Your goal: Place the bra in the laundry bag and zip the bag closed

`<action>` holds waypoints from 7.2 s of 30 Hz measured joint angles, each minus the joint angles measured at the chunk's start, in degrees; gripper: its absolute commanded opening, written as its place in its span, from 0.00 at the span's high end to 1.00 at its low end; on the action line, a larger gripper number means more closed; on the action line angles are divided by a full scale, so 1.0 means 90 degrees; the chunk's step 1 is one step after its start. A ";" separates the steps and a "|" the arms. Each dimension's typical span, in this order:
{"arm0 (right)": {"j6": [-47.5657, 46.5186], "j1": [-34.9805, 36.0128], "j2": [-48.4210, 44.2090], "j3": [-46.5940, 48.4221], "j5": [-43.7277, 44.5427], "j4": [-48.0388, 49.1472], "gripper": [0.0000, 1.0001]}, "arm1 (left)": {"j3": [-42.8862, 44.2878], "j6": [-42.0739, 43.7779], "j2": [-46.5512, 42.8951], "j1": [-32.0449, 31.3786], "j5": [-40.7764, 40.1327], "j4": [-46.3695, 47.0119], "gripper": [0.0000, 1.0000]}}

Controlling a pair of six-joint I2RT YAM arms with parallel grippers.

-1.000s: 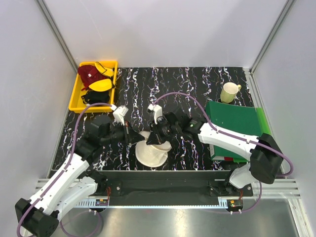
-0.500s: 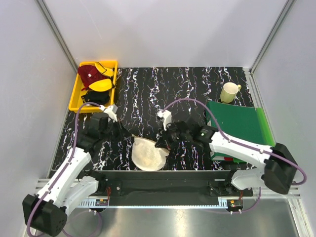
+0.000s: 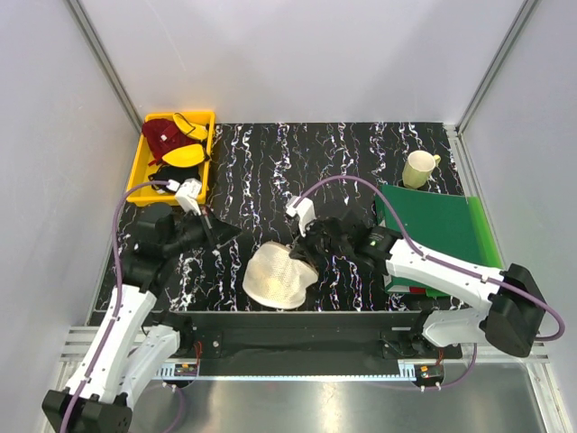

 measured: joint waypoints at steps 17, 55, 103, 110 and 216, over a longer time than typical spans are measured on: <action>-0.2181 0.0005 0.0158 0.0996 -0.0474 0.0017 0.25 | -0.0520 -0.0627 -0.0194 0.0000 0.0695 0.0568 0.58; 0.7919 -0.0712 0.1166 -0.2574 0.1253 0.2900 0.06 | -0.3422 -0.3031 0.2645 -0.2849 -0.1783 0.4359 0.76; 0.3750 -0.1302 0.3186 0.1868 -0.0350 -0.0274 0.97 | -0.1469 -0.1426 -0.0495 -0.2783 -0.2647 -0.0219 0.51; 0.4881 -0.1302 0.2659 0.1557 -0.0066 -0.0138 1.00 | -0.1382 -0.1311 0.0308 -0.2786 -0.2125 0.0345 0.52; 0.6064 -0.1807 0.0158 -0.0214 -0.0427 -0.0471 0.32 | -0.0175 -0.0981 0.2110 -0.2924 -0.1984 0.1503 1.00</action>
